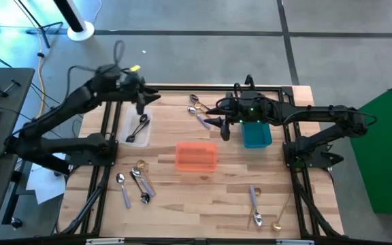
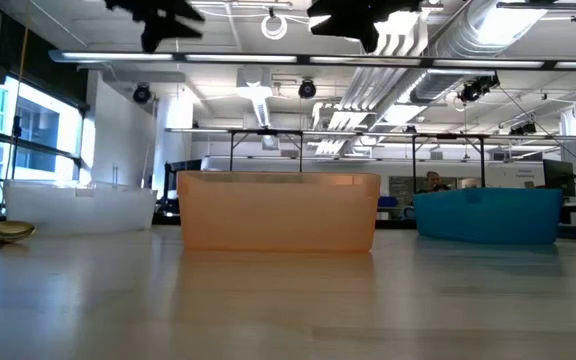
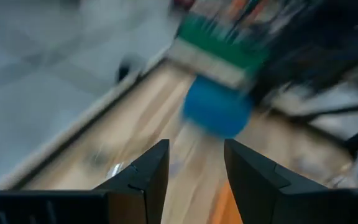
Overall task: Sort silverware by color (type)
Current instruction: Put the bottom black spoon into the white bin
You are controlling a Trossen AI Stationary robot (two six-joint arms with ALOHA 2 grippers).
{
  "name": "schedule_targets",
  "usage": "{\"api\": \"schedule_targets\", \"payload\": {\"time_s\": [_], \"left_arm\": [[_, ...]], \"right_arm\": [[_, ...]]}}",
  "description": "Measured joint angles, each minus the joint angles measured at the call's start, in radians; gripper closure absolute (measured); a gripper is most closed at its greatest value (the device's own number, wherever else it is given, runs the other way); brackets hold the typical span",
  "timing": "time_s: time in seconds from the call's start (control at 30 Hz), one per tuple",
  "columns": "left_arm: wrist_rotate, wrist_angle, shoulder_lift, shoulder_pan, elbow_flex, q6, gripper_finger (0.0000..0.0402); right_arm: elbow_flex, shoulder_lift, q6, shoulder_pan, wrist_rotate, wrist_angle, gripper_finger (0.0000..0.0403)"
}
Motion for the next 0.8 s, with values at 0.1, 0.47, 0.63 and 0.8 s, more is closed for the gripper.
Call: {"api": "schedule_targets", "payload": {"time_s": [0.1, 0.47, 0.63, 0.8], "left_arm": [[0.004, 0.18, -0.082, -0.061, -0.068, -0.02, 0.0257], [-0.03, 0.47, -0.169, -0.259, -0.271, -0.05, 0.0257], [-0.061, 0.475, -0.151, -0.294, -0.281, 0.02, 0.0257], [-0.084, 0.479, -0.145, -0.303, -0.281, 0.041, 0.0257]], "right_arm": [[0.0, 0.0, 0.0, 0.0, 0.0, 0.013, 0.0256], [-0.001, -0.018, 0.001, 0.0, -0.031, 0.052, 0.0256], [-0.001, -0.041, 0.0, 0.0, -0.032, 0.047, 0.0256], [-0.001, -0.041, 0.0, 0.0, -0.034, 0.051, 0.0256]]}}
